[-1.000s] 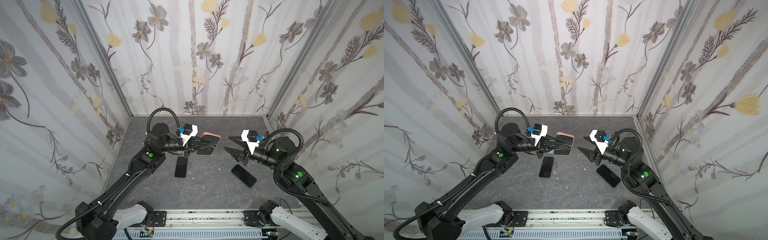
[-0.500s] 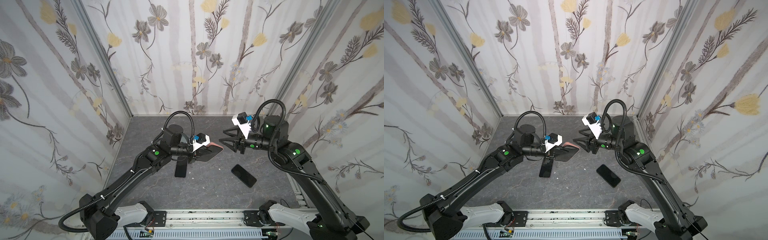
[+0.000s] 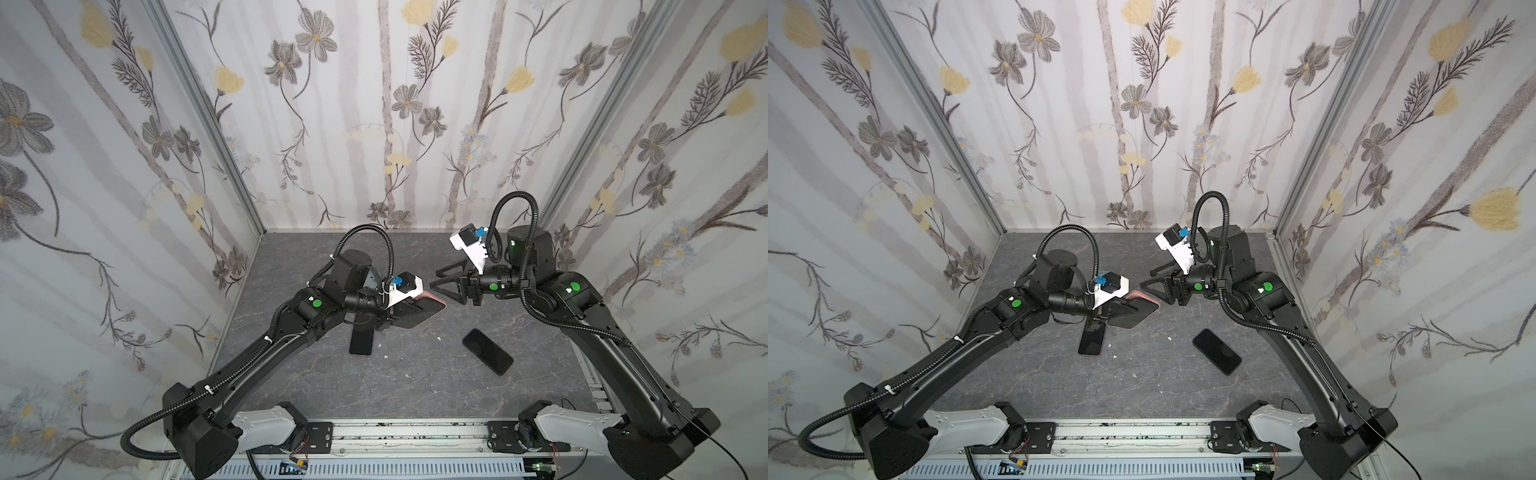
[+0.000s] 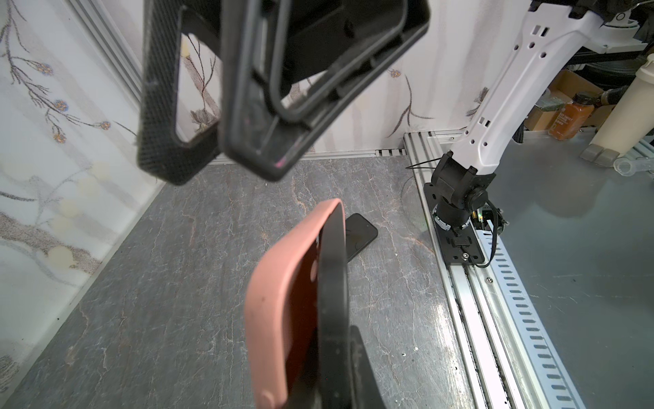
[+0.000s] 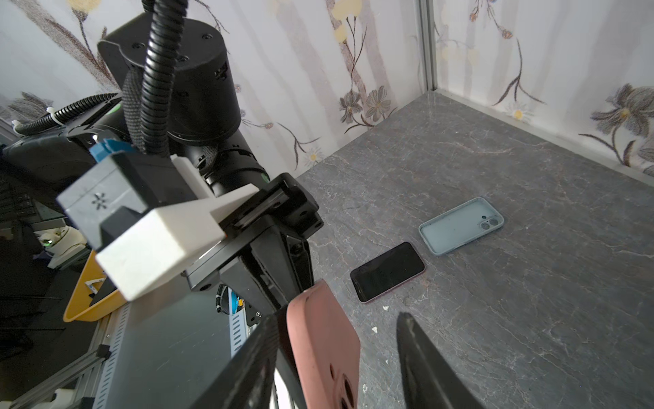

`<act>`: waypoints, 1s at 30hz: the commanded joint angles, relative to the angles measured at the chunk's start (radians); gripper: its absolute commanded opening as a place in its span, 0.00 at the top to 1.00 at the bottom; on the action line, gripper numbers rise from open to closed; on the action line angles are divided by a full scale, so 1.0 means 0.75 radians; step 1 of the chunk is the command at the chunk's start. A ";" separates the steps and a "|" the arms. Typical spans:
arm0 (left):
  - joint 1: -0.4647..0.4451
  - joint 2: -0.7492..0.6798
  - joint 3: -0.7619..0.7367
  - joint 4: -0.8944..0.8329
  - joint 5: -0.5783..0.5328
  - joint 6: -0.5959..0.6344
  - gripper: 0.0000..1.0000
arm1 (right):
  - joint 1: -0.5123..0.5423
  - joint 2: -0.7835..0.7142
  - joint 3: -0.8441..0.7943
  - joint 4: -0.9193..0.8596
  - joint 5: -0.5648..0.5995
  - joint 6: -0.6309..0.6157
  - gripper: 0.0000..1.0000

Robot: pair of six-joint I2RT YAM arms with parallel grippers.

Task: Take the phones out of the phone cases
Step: 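Move the right gripper toward the phone's free end while the left gripper tilts it flat, then grasp the pink case end with the right gripper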

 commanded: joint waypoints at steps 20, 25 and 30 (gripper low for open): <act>-0.018 0.010 0.008 0.029 -0.016 0.074 1.00 | 0.047 0.143 0.056 -0.100 -0.044 -0.057 0.53; -0.020 0.003 0.004 0.029 -0.032 0.072 1.00 | 0.047 0.154 0.060 -0.152 0.066 -0.080 0.56; -0.020 -0.005 0.001 0.029 -0.057 0.082 1.00 | 0.047 0.176 0.076 -0.239 0.076 -0.165 0.58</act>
